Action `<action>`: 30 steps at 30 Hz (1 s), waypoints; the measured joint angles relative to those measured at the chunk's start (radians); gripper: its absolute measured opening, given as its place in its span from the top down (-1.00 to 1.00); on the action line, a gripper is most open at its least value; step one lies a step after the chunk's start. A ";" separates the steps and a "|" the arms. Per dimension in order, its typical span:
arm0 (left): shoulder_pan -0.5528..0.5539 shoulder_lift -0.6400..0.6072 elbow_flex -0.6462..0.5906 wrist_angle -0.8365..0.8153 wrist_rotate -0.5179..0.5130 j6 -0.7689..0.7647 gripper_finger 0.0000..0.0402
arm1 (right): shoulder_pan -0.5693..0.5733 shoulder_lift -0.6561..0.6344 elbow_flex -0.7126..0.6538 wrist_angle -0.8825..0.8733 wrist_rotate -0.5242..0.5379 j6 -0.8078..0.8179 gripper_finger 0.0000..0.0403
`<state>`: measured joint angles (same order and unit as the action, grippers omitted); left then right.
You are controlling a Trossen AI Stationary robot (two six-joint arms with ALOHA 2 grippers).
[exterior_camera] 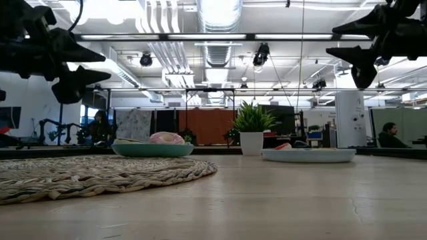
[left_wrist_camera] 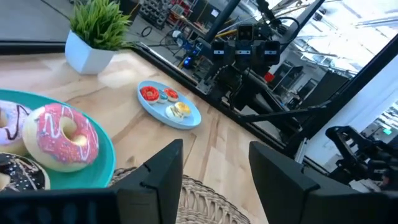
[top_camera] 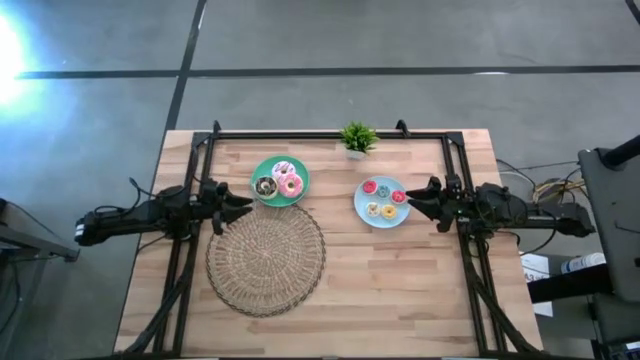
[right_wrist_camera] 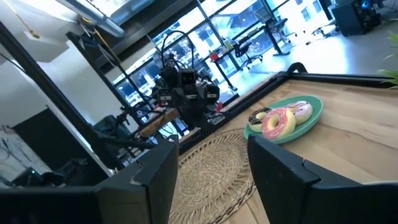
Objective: Pick & Place donuts
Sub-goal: Return to Home Position
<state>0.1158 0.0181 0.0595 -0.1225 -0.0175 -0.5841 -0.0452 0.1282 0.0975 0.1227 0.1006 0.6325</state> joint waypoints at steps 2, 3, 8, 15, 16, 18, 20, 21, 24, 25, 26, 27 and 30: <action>0.000 0.000 -0.001 -0.001 -0.004 0.012 0.21 | 0.000 -0.012 -0.011 0.001 0.004 -0.001 0.09; 0.000 0.002 -0.001 -0.001 -0.005 0.026 0.21 | 0.000 -0.015 -0.018 0.004 0.004 0.000 0.09; 0.000 0.026 -0.001 -0.003 -0.006 0.049 0.21 | 0.000 -0.023 -0.064 0.013 0.004 0.037 0.08; 0.000 0.032 -0.002 -0.005 -0.006 0.028 0.21 | 0.000 -0.015 -0.079 -0.074 0.004 0.064 0.09; 0.000 0.032 -0.003 -0.005 -0.006 0.028 0.21 | 0.000 -0.015 -0.079 -0.081 0.004 0.064 0.09; 0.000 0.032 -0.003 -0.002 -0.006 0.028 0.21 | 0.000 -0.015 -0.079 -0.090 0.004 0.064 0.08; 0.000 0.032 -0.003 -0.002 -0.006 0.028 0.21 | 0.000 -0.013 -0.079 -0.091 0.004 0.064 0.09; 0.000 0.032 -0.003 -0.003 -0.006 0.027 0.21 | 0.000 -0.013 -0.079 -0.091 0.004 0.064 0.09; -0.006 0.025 -0.004 -0.003 -0.006 0.026 0.21 | -0.001 -0.017 -0.081 -0.091 0.004 0.064 0.09; -0.009 0.018 -0.004 -0.003 -0.006 0.026 0.21 | -0.001 -0.017 -0.081 -0.092 0.004 0.064 0.09; -0.011 0.011 -0.005 -0.003 -0.006 0.026 0.21 | -0.001 -0.017 -0.081 -0.092 0.004 0.064 0.09; -0.013 0.000 -0.006 -0.004 -0.006 0.026 0.21 | -0.001 -0.017 -0.082 -0.092 0.004 0.064 0.08; -0.016 -0.017 -0.009 0.006 -0.006 0.026 0.21 | -0.001 -0.018 -0.085 -0.091 0.004 0.064 0.08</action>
<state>0.0996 0.0009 0.0505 -0.1161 -0.0238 -0.5583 -0.0460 0.1106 0.0122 0.0320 0.1048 0.6968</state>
